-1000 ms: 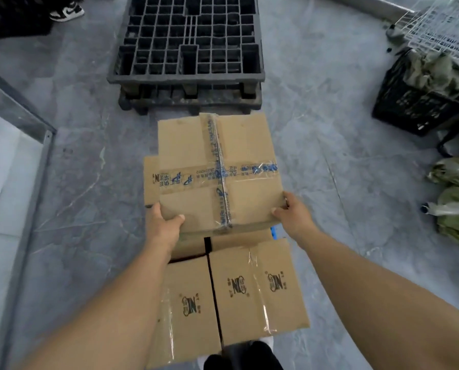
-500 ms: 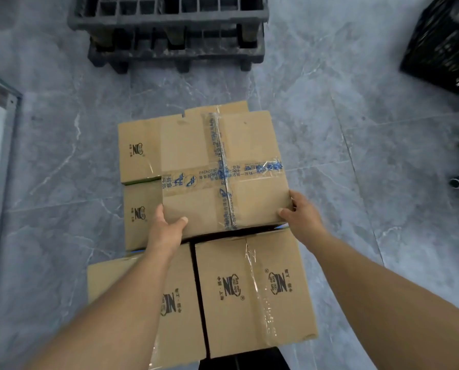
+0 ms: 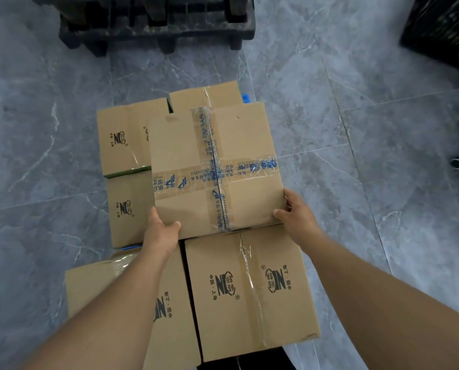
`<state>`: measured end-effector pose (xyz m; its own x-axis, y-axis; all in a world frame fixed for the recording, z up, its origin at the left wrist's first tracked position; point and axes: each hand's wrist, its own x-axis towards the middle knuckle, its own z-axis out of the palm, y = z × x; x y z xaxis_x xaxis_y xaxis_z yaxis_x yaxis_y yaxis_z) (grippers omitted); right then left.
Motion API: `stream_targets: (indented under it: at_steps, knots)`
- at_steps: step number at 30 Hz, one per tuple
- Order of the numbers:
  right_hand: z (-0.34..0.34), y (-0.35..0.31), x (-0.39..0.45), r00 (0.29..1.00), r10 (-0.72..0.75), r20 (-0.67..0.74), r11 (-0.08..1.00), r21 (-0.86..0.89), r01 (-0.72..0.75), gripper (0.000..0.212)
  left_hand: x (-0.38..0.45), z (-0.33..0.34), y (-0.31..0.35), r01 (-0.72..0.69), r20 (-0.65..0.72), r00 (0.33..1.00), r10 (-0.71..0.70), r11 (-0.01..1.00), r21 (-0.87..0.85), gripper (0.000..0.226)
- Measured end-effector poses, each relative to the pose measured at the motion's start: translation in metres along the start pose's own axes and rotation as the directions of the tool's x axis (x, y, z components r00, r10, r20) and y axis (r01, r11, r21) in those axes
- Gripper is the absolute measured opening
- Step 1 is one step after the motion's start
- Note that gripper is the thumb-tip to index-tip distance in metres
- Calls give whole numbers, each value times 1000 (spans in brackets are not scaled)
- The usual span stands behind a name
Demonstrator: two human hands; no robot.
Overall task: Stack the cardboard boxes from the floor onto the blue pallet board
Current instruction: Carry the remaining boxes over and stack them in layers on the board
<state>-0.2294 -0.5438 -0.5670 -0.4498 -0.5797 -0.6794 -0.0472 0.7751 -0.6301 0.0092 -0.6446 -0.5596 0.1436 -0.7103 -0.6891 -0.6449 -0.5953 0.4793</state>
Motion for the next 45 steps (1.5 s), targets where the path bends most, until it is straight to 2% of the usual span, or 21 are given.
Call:
stream_targets:
  at_steps: [9,13,16,19,22,25,30,36,42,45]
  knots:
    - [4,-6,1,999,14,-50,999,-51,-16,61,-4,1,1,10,25,1000,-9,1000,-23,65]
    - [3,-19,-11,998,12,-64,989,-144,-21,61,-11,-10,5,-7,5,1000,7,1000,-18,69]
    - [3,-39,-33,995,-25,-97,963,-269,-2,53,-27,-25,13,-2,-10,1000,2,1000,-2,73]
    - [7,-64,-64,994,-88,-62,906,-420,54,50,-55,-44,24,-15,13,1000,15,1000,6,73]
    - [13,-92,-103,990,-139,16,836,-535,126,56,-89,-66,33,-41,49,998,41,999,-9,74]
    - [18,-124,-145,980,-184,75,793,-577,194,58,-127,-93,42,-111,52,993,109,993,38,72]
    - [23,-174,-212,943,-317,99,711,-634,305,45,-183,-141,52,-210,19,978,209,971,117,70]
    - [24,-209,-292,885,-431,175,587,-690,422,45,-250,-195,56,-319,-62,941,332,935,152,72]
    - [20,-223,-352,791,-546,274,442,-708,550,45,-311,-219,45,-337,-211,910,356,934,122,73]
    - [18,-225,-370,732,-592,339,338,-720,607,44,-332,-219,33,-310,-279,905,322,947,87,75]
